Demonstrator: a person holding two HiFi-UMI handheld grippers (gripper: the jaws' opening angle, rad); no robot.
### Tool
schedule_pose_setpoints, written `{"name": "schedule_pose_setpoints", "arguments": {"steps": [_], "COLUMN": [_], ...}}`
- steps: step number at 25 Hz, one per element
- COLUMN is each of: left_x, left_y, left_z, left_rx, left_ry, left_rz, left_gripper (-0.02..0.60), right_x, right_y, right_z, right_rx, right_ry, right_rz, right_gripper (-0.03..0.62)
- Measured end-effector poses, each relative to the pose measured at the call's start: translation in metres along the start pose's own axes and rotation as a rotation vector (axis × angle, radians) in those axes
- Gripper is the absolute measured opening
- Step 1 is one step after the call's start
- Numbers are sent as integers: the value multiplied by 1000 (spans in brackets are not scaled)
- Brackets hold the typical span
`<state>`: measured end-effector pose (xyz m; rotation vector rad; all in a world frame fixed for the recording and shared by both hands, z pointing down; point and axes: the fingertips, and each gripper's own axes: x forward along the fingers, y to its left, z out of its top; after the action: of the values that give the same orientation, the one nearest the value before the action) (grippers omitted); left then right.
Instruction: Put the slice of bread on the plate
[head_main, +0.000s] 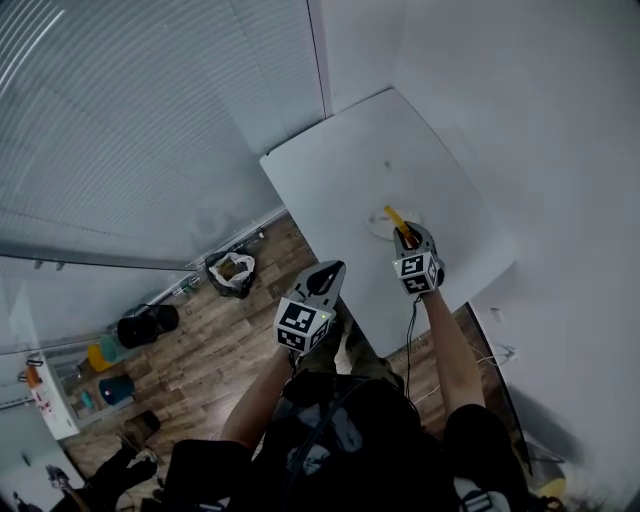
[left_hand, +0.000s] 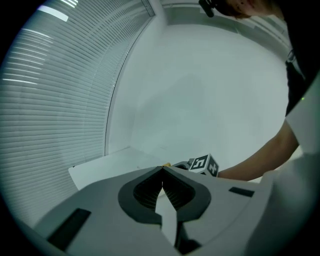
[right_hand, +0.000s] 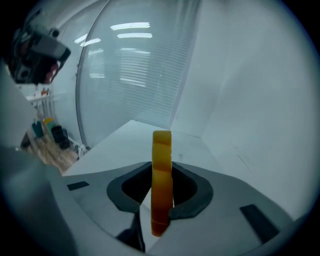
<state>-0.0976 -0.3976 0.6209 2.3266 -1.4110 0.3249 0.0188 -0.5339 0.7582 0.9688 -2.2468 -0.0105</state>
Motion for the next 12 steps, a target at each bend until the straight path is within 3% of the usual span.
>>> {"name": "schedule_pose_setpoints", "arguments": {"steps": [5, 12], "left_x": [-9, -10], "left_y": [26, 40], "left_z": [-9, -13], "left_rx": [-54, -65], "left_ry": [21, 41], "left_rz": [32, 40], "left_gripper": [5, 5], "right_x": [46, 81], "right_y": [4, 24], "right_z": [-12, -33], "right_rx": [-423, -848], "right_ry": [161, 263], "right_rz": [-49, -16], "right_gripper": [94, 95]}}
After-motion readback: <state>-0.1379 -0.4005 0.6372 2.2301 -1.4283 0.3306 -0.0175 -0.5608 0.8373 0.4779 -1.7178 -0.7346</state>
